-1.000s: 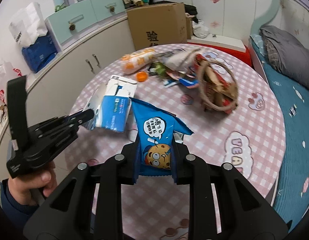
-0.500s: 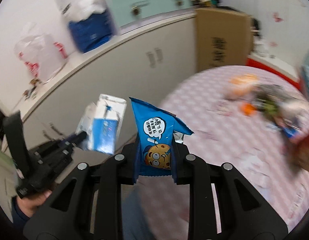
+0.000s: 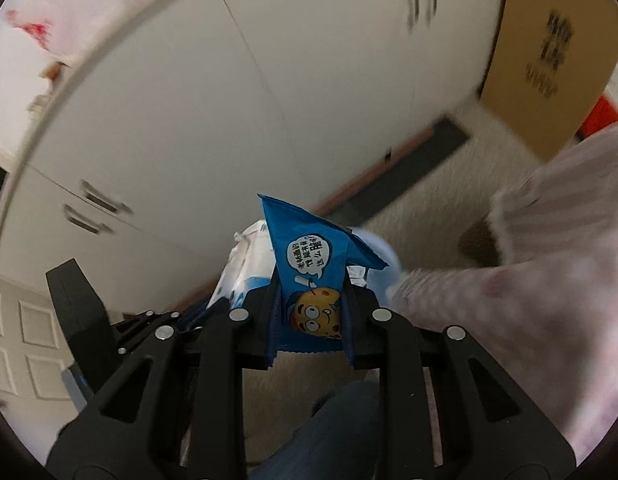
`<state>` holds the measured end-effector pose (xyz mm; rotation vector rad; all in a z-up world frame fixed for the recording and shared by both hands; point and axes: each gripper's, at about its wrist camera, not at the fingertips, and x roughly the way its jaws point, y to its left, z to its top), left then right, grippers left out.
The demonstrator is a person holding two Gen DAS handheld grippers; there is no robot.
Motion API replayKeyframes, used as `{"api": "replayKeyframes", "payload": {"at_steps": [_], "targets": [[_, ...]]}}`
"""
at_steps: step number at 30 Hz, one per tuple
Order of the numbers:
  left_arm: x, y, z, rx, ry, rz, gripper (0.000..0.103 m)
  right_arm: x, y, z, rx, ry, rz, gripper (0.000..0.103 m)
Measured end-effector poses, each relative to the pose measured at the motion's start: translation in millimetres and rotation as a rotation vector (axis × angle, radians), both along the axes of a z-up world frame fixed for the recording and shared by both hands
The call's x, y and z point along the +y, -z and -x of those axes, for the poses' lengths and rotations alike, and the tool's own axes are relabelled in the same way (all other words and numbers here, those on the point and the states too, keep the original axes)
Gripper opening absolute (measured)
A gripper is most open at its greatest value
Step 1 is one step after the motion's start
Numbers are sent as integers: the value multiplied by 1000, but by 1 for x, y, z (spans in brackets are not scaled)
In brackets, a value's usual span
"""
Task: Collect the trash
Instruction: 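Carry the carton and wrapper to the blue bin and release both, then return both tools to the table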
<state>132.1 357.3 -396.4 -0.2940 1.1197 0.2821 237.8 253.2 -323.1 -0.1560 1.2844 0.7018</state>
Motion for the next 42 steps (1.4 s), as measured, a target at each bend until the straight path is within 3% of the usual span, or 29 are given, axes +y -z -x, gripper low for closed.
{"api": "replayKeyframes", "payload": {"at_steps": [7, 8, 9, 10, 11, 13, 15, 18, 23, 29, 36, 42], "targets": [[15, 56, -33, 106, 20, 70, 7, 22, 61, -26, 140, 53, 75, 27], [17, 61, -36, 115, 19, 79, 8, 23, 67, -29, 151, 61, 80, 33], [19, 65, -42, 121, 20, 88, 9, 23, 72, -32, 161, 75, 82, 53], [22, 68, -45, 128, 27, 101, 20, 23, 76, -34, 164, 85, 84, 63], [24, 69, -45, 129, 26, 110, 43, 21, 76, -35, 165, 94, 84, 74], [25, 67, -39, 122, 5, 87, 71, 17, 77, -36, 163, 112, 84, 84], [25, 64, -36, 113, -10, 59, 75, 12, 75, -39, 144, 127, 90, 96], [28, 58, -29, 128, -41, 42, 76, 7, 61, -37, 104, 138, 89, 97], [19, 21, -24, 53, -84, 8, 77, -2, 19, -28, 34, 136, 23, 97], [-1, -46, -7, -59, -98, -53, 82, -24, -44, -14, -78, 138, -67, 97], [-34, -118, 13, -183, -82, -97, 83, -93, -123, 10, -230, 183, -203, 97], [-87, -180, 24, -274, -13, -168, 84, -161, -169, 47, -385, 192, -294, 97]]}}
